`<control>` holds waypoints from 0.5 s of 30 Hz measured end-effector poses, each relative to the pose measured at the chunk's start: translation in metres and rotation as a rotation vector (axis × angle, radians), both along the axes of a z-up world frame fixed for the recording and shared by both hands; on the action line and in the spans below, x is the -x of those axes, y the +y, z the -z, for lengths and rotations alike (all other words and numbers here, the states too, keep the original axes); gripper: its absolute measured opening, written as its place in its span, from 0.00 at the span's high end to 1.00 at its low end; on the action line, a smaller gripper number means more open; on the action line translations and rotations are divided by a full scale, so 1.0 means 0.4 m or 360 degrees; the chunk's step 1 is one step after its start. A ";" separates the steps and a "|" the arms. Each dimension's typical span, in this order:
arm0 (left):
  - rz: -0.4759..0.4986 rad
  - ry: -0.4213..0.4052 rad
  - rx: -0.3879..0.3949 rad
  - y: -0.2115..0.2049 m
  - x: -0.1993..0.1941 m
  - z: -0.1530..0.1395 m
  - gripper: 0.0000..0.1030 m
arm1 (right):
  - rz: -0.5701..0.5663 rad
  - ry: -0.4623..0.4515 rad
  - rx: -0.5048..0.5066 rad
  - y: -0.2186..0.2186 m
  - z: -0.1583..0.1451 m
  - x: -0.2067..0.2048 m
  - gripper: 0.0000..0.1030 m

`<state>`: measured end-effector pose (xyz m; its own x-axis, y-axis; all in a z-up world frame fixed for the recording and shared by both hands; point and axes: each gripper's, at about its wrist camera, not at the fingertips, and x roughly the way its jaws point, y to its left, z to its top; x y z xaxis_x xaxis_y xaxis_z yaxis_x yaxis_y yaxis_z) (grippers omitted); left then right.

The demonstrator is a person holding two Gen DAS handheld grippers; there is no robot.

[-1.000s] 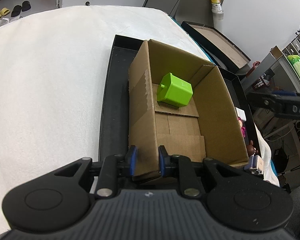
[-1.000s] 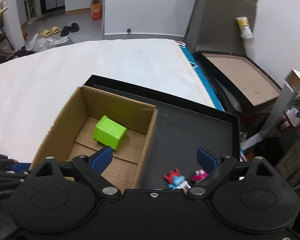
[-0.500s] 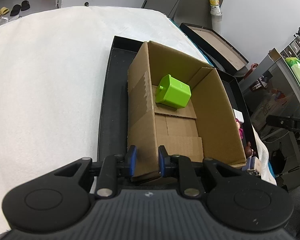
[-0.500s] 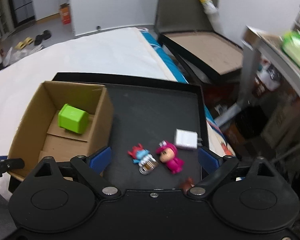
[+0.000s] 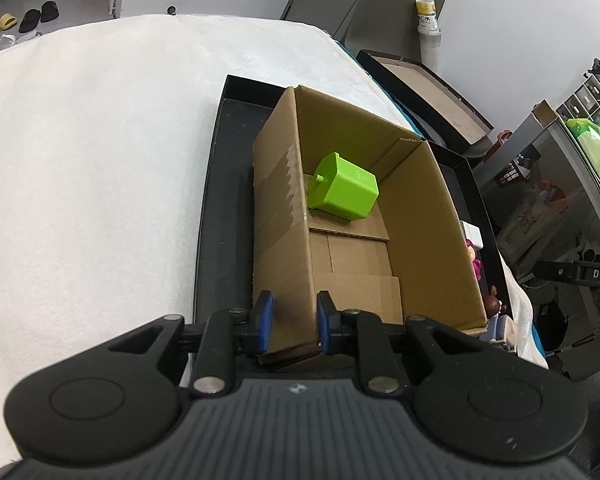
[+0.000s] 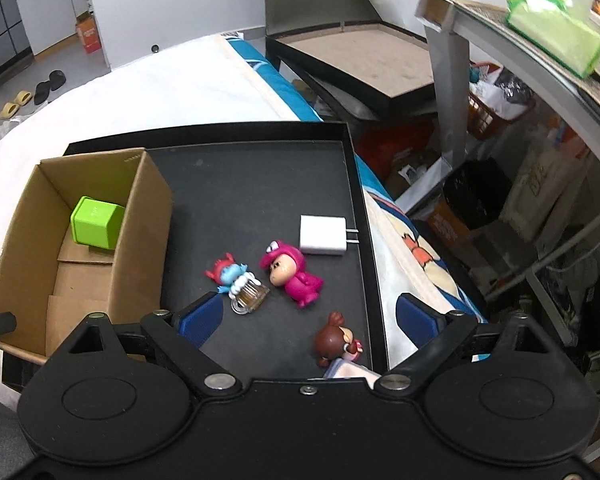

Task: Organize rigid objects
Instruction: 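Move the right gripper back over the lavender-white cube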

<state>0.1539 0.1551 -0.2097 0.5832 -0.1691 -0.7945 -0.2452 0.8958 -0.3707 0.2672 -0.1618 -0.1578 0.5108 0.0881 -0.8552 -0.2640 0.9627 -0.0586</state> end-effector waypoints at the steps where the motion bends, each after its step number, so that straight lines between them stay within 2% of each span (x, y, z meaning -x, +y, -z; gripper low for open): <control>1: -0.0003 0.0005 -0.0004 0.000 0.000 0.000 0.80 | 0.0007 0.0011 0.0000 -0.003 0.004 -0.002 0.09; 7: -0.0008 0.0015 -0.0019 -0.004 -0.003 -0.001 0.80 | 0.0058 0.0072 -0.0029 -0.032 0.037 -0.009 0.10; 12: 0.0006 0.0011 -0.0028 -0.011 -0.006 0.000 0.80 | 0.0173 0.0175 -0.0106 -0.076 0.073 -0.025 0.20; 15: 0.0002 0.0009 -0.0037 -0.011 -0.006 0.000 0.80 | 0.0223 0.0249 -0.0156 -0.097 0.093 -0.041 0.22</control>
